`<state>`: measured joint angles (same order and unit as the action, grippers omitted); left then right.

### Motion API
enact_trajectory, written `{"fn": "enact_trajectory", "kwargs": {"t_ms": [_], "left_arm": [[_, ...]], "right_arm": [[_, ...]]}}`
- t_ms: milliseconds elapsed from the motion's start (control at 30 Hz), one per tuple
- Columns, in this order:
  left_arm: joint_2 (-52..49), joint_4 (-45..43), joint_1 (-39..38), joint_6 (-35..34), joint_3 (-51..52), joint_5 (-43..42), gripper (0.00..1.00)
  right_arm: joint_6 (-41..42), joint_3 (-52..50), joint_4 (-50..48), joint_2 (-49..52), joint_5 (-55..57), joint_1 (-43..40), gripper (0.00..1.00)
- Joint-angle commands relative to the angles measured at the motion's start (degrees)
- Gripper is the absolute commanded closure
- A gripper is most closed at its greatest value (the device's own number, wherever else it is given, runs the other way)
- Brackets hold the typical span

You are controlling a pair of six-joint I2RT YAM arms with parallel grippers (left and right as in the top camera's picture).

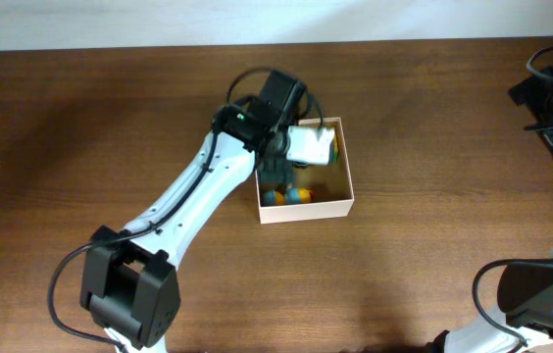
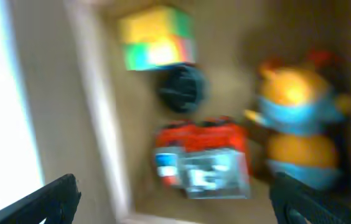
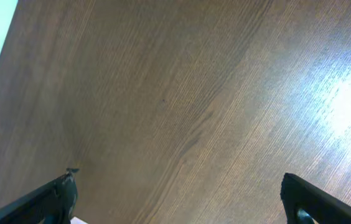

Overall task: Pack container
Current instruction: 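Move the left gripper back left over the red lettered ball, then lower the left gripper and grasp the red ball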

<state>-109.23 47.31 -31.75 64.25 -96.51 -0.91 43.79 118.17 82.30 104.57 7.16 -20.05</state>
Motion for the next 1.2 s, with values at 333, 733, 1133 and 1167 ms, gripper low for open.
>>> {"fn": "enact_trajectory", "kwargs": {"t_ms": [333,733,1133,1167], "left_arm": [[8.85,10.62,10.82,-64.06,-6.95,11.13,0.01],[8.81,18.45,14.99,-64.08,-6.64,-1.88,0.01],[3.17,18.1,15.21,-84.19,3.17,5.42,0.02],[2.34,17.62,15.21,-84.19,3.76,5.44,0.02]], "right_arm": [[0.44,0.13,0.0,0.2,0.11,-0.24,0.01],[0.44,0.13,0.0,0.2,0.11,-0.24,0.01],[0.44,0.13,0.0,0.2,0.11,-0.22,0.01],[0.44,0.13,0.0,0.2,0.11,-0.24,0.01]]}}
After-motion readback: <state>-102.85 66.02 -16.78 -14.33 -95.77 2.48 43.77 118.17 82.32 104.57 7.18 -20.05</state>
